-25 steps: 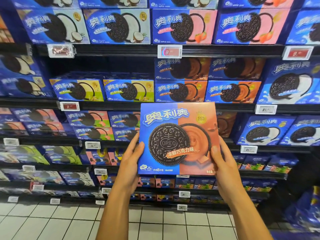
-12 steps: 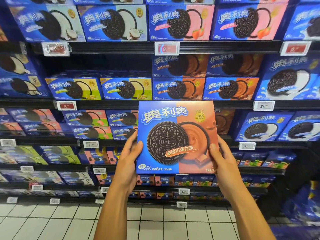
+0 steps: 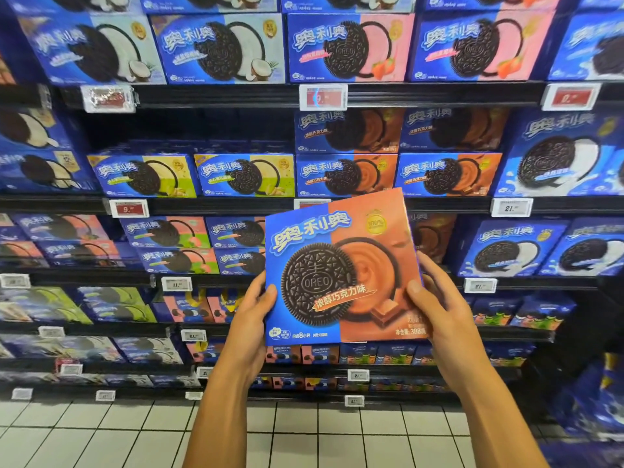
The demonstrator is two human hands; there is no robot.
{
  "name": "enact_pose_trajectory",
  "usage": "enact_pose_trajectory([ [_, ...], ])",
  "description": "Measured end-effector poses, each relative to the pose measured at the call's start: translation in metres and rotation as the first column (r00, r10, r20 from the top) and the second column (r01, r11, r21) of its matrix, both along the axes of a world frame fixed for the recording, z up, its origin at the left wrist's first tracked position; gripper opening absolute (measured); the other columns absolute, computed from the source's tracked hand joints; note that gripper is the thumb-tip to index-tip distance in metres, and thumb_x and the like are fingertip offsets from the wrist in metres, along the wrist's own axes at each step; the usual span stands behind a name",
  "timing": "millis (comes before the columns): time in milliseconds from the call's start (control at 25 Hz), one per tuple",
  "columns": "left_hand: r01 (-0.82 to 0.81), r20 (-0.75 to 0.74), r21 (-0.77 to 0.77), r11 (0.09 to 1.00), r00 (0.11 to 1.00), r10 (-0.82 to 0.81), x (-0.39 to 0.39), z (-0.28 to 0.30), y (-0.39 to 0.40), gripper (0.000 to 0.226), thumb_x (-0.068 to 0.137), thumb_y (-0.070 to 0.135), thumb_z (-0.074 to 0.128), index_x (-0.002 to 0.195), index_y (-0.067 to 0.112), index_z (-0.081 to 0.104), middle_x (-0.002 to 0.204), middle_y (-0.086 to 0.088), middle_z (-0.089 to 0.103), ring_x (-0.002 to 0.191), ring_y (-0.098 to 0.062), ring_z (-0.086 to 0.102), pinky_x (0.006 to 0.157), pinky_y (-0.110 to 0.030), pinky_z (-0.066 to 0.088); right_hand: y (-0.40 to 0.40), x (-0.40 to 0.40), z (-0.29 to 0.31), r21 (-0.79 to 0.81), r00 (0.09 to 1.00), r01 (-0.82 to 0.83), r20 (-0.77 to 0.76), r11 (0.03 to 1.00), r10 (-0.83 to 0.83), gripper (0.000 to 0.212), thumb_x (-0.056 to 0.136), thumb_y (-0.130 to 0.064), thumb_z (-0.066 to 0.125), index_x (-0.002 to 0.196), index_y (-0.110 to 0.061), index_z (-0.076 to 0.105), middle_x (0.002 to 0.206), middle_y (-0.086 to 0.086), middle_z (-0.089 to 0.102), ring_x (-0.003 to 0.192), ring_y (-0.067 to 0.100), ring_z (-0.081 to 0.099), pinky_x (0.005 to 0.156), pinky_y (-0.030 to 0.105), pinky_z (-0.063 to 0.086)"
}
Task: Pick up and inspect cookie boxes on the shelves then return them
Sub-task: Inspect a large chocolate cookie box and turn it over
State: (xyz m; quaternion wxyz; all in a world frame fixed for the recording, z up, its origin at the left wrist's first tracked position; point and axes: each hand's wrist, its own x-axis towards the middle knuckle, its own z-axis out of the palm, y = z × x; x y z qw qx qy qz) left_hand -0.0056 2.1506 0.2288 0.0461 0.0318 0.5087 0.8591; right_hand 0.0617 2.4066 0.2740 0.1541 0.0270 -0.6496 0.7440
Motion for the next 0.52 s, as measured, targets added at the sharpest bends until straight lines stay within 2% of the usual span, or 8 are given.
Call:
enact_pose_trajectory([
  [160, -0.031, 0.064, -0.007, 0.999, 0.997, 0.031, -0.009, -0.018, 0.015, 0.033, 0.105, 0.012, 0.037, 0.129, 0.019, 0.059, 0.119, 0.0, 0.072, 0.103, -0.015, 0.071, 0.073, -0.027, 0.058, -0.013, 0.009, 0.014, 0.137, 0.995, 0.012, -0.101, 0.991, 0.002, 0.067, 0.064, -0.045, 0.084, 0.127, -0.049, 0.06, 0.118, -0.014, 0.07, 0.104, 0.009, 0.069, 0.078, 0.022, 0.057],
  [280, -0.072, 0.086, -0.017, 0.997, 0.994, 0.073, -0.012, -0.029, 0.026, 0.034, 0.105, 0.007, 0.034, 0.13, 0.012, 0.057, 0.112, 0.003, 0.075, 0.096, -0.009, 0.072, 0.071, -0.021, 0.057, -0.025, 0.013, 0.02, 0.264, 0.987, 0.067, -0.161, 0.962, -0.025, 0.069, 0.064, -0.048, 0.082, 0.127, -0.055, 0.055, 0.119, -0.025, 0.064, 0.108, 0.001, 0.062, 0.084, 0.016, 0.052],
  [400, -0.068, 0.091, 0.004, 0.998, 0.994, 0.067, -0.012, -0.035, 0.03, 0.035, 0.105, 0.005, 0.033, 0.133, 0.005, 0.053, 0.107, 0.002, 0.076, 0.094, -0.01, 0.072, 0.071, -0.021, 0.057, -0.029, 0.018, 0.024, 0.349, 0.984, 0.089, -0.174, 0.933, -0.028, 0.074, 0.065, -0.053, 0.081, 0.131, -0.057, 0.049, 0.134, -0.023, 0.057, 0.125, 0.003, 0.054, 0.095, 0.019, 0.049],
  [520, -0.085, 0.079, 0.02, 0.996, 0.993, 0.083, -0.01, -0.028, 0.022, 0.034, 0.104, 0.006, 0.038, 0.132, 0.01, 0.057, 0.11, 0.003, 0.075, 0.099, -0.012, 0.071, 0.072, -0.021, 0.057, -0.021, 0.016, 0.024, 0.303, 0.988, 0.032, -0.152, 0.952, 0.015, 0.07, 0.067, -0.049, 0.082, 0.129, -0.056, 0.052, 0.131, -0.018, 0.062, 0.119, 0.008, 0.061, 0.092, 0.022, 0.053],
])
